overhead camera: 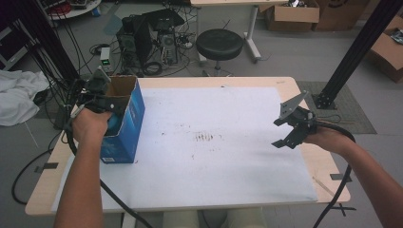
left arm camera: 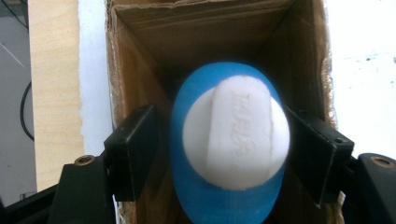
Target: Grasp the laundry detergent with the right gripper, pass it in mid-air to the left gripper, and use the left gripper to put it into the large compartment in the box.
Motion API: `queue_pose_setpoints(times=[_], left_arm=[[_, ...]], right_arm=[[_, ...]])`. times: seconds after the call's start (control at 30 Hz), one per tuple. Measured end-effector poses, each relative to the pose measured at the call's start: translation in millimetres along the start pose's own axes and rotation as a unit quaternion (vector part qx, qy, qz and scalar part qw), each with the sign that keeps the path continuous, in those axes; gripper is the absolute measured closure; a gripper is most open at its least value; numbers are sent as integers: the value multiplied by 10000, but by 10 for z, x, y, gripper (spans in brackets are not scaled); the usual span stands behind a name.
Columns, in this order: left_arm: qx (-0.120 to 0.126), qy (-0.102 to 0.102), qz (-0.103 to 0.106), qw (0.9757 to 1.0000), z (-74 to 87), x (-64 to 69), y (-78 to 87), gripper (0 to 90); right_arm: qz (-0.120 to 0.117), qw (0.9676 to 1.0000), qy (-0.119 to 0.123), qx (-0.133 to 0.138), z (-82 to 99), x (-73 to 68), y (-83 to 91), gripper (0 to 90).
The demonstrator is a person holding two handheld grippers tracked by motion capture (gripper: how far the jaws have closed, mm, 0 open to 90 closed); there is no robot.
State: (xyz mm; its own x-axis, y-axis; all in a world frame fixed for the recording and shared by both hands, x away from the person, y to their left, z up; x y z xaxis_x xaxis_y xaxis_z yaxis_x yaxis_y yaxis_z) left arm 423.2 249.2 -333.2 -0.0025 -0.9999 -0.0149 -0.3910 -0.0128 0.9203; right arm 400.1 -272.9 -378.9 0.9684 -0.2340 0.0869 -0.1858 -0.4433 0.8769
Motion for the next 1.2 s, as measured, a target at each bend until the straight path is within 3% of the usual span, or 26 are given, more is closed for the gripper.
queue_pose_setpoints(times=[0.83,1.07,1.2], left_arm=[[143,-4,20,9999,-49,-3,303,267],[204,-139,106,9996,-91,61,440,266],[316,-255,285,9988,-133,171,520,267]], right_arm=[[-14,9999,104,31,-81,-32,4,166],[7,9999,115,55,-106,-40,18,165],[2,9999,98,44,-111,-50,19,166]])
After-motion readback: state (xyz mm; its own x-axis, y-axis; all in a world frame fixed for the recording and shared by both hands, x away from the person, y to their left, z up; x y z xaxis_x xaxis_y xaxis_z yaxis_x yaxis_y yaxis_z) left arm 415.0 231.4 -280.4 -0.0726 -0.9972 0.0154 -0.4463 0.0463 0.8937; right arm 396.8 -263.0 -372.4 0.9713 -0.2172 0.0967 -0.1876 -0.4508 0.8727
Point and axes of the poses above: each handheld gripper's, and its own axes: y roughly backward along the jaws, z roughly out of its underside, x roughly to its right, the point moved 7 cm from there along -y, roughly forward along the jaws, and after that the axes turned 3 degrees about y, right-handed, at the moved point
